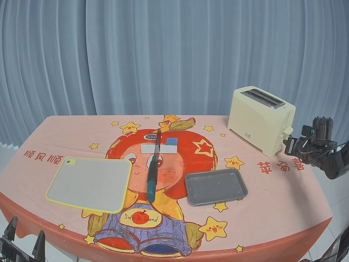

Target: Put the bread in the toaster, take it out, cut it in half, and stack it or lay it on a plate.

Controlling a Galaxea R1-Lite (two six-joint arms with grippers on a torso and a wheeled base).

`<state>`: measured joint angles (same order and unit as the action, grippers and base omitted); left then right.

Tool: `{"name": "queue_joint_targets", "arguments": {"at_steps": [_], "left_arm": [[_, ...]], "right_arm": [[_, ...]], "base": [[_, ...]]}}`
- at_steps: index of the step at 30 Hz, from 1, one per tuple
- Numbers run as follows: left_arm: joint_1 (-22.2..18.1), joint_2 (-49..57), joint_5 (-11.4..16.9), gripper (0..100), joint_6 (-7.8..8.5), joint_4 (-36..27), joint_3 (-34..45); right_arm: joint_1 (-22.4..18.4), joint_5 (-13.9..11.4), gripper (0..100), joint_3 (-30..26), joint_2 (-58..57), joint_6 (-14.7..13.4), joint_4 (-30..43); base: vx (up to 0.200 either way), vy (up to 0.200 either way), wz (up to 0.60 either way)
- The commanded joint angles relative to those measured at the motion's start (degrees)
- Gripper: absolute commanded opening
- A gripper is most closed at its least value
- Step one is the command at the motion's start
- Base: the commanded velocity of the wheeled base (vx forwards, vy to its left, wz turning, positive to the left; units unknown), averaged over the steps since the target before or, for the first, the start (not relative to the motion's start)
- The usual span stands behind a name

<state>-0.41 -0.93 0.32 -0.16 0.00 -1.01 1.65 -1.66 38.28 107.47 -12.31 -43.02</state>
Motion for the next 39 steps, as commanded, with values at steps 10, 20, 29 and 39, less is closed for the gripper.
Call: {"name": "queue_joint_targets", "arguments": {"at_steps": [10,20,29,39], "left_arm": [[0.0,0.9,0.0,100,-0.02,0.0,1.0],[0.0,0.9,0.0,100,-0.02,0.0,1.0],[0.0,0.9,0.0,100,-0.02,0.0,1.0],[0.0,0.9,0.0,100,-0.02,0.0,1.0]], "right_arm": [[-0.5,0.1,0,1.4,1.3,-0.1,-0.1],[-0.6,0.1,0,1.4,2.4,-0.2,-0.1],[-0.7,0.1,0,1.2,2.4,-0.1,-0.1],[-0.8,0.2,0,1.0,3.1,-0.1,-0.1]], "base": [[0.000,0.000,0.00],[0.000,0.000,0.00],[0.000,0.000,0.00],[0.000,0.000,0.00]]}}
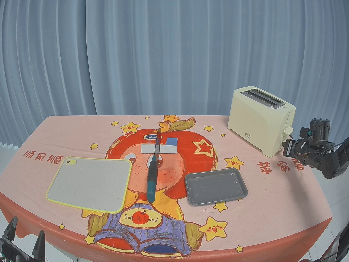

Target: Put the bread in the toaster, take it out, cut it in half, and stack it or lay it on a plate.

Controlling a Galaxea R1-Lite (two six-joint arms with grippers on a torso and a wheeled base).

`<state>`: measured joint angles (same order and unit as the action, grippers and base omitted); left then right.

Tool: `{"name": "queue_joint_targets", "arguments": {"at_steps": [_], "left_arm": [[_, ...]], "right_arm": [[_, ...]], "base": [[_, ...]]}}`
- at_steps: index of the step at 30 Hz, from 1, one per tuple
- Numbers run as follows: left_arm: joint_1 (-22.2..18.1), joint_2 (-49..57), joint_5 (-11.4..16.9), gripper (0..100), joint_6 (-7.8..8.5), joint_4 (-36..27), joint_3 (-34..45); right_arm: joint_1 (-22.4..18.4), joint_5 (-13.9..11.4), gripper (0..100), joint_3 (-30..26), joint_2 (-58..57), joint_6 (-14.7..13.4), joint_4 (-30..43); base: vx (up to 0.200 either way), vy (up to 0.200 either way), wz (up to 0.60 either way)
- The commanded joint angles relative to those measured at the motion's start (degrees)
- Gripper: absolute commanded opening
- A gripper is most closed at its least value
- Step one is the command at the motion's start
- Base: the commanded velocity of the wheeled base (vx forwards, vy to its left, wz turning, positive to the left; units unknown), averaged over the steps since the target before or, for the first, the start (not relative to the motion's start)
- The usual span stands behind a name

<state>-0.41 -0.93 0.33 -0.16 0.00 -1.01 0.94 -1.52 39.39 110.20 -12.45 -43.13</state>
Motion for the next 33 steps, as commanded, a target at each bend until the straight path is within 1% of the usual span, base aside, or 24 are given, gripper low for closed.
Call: {"name": "queue_joint_targets", "arguments": {"at_steps": [1,33], "left_arm": [[0.0,0.9,0.0,100,-0.02,0.0,1.0],[0.0,0.9,-0.1,100,-0.02,0.0,1.0]], "right_arm": [[-0.1,0.0,0,-0.1,0.4,0.1,0.0],[-0.4,0.0,0,-1.4,0.4,0.1,0.0]], "base": [[0.000,0.000,0.00],[0.000,0.000,0.00]]}}
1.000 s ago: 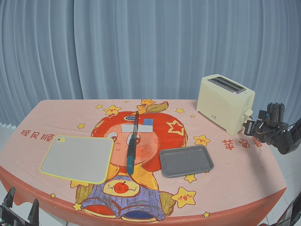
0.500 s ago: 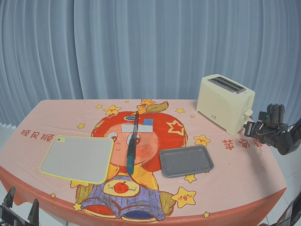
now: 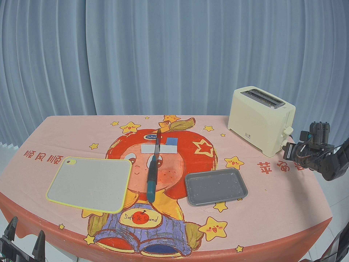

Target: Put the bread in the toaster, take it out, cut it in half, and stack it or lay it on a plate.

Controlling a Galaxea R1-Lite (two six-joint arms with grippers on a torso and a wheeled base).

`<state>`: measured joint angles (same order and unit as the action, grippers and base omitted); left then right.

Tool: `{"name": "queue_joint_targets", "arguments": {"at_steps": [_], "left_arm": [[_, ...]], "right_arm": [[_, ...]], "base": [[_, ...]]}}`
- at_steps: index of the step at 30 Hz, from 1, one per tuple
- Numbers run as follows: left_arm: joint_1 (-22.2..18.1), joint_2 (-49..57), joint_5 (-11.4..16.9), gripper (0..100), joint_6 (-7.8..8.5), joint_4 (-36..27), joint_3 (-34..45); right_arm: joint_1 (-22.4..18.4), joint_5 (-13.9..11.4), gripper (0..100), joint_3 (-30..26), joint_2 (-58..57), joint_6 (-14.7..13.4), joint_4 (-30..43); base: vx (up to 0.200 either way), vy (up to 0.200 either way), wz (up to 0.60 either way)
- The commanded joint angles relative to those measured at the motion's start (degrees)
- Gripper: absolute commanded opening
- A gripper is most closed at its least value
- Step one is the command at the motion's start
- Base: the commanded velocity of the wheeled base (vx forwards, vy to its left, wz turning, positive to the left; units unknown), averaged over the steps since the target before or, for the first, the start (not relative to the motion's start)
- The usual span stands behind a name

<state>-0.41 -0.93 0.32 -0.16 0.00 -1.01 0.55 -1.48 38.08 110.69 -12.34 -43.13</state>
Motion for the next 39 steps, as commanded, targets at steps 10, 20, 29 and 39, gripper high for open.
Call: {"name": "queue_joint_targets", "arguments": {"at_steps": [10,20,29,39], "left_arm": [[0.0,0.9,-0.1,100,-0.02,0.0,1.0],[0.0,0.9,-0.1,100,-0.02,0.0,1.0],[0.0,0.9,-0.1,100,-0.02,0.0,1.0],[0.0,0.9,0.0,100,-0.02,0.0,1.0]], "right_arm": [[-0.2,0.0,0,-0.6,0.1,0.0,0.0],[-0.2,0.0,0,-1.0,0.1,0.0,0.0],[2.9,0.8,0,-2.1,-1.6,0.0,-0.1],[2.1,1.6,0,0.7,-0.2,0.0,-0.1]], "base": [[0.000,0.000,0.00],[0.000,0.000,0.00],[0.000,0.000,0.00],[0.000,0.000,0.00]]}}
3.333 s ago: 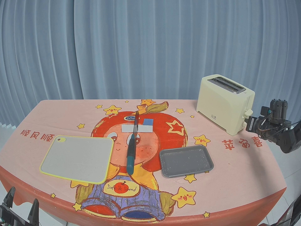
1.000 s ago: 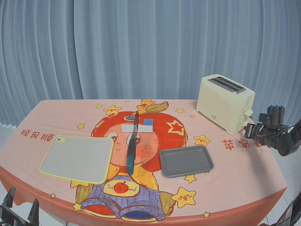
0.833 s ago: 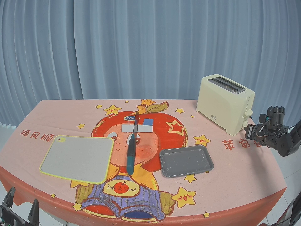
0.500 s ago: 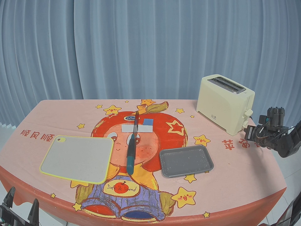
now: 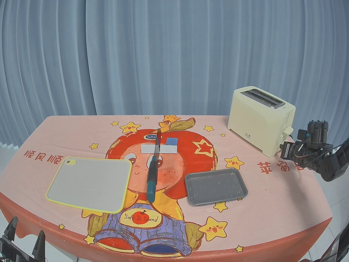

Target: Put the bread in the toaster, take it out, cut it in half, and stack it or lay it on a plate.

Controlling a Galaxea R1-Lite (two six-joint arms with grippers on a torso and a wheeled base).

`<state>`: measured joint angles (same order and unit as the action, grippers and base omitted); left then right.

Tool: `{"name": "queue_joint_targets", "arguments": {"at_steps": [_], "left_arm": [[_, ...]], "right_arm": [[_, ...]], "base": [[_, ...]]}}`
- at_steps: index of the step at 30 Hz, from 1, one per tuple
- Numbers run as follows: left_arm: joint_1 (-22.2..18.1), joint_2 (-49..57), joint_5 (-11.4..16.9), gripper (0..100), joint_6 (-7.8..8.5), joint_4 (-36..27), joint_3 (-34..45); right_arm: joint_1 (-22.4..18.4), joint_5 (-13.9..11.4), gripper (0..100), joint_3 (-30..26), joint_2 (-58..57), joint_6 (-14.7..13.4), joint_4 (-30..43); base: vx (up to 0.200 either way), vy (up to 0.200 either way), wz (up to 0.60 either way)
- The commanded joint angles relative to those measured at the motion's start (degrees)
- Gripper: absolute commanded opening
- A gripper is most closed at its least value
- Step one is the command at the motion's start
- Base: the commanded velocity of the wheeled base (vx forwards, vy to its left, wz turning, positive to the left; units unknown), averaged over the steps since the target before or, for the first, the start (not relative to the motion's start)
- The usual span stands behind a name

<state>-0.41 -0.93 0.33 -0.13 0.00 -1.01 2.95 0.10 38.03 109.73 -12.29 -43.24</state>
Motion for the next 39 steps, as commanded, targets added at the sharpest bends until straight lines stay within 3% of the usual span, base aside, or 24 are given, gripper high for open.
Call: {"name": "queue_joint_targets", "arguments": {"at_steps": [1,39], "left_arm": [[0.0,0.9,0.0,100,-0.04,0.0,1.0],[0.0,0.9,0.0,100,-0.04,0.0,1.0]], "right_arm": [[-0.5,0.0,0,1.0,1.1,0.0,0.0],[-0.7,2.1,0,0.5,2.2,0.1,0.1]], "base": [[0.000,0.000,0.00],[0.000,0.000,0.00]]}}
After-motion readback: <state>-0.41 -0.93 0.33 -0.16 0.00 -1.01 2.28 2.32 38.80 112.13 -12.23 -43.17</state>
